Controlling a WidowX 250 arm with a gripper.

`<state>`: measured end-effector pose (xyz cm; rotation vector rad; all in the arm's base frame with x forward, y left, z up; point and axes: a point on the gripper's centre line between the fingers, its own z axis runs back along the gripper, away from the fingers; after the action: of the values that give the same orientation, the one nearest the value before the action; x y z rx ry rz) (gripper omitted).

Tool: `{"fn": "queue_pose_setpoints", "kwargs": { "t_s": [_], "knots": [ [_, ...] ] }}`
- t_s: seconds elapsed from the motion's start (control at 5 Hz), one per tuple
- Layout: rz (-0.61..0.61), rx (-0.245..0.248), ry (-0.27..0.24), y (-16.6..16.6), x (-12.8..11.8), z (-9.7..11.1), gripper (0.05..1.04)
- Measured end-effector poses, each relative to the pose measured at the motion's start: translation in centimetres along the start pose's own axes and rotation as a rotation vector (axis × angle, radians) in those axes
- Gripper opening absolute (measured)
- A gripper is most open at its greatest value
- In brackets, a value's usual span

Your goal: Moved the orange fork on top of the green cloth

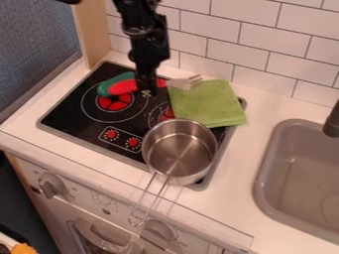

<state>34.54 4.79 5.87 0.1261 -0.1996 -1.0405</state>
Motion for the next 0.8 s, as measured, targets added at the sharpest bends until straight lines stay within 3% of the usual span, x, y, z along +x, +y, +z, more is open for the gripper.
{"fn": "queue_pose_setpoints", "kwargs": {
  "t_s": [0.2, 0.6, 0.8],
  "knots": [
    [-0.001, 0.002, 0.027, 0.2, 1.3, -1.5, 0.368],
    [0.015, -0.013, 0.078, 0.1, 1.2, -4.2, 0.368],
    [0.029, -0.008, 0.095, 0.1, 1.0, -4.7, 0.474]
  ]
}}
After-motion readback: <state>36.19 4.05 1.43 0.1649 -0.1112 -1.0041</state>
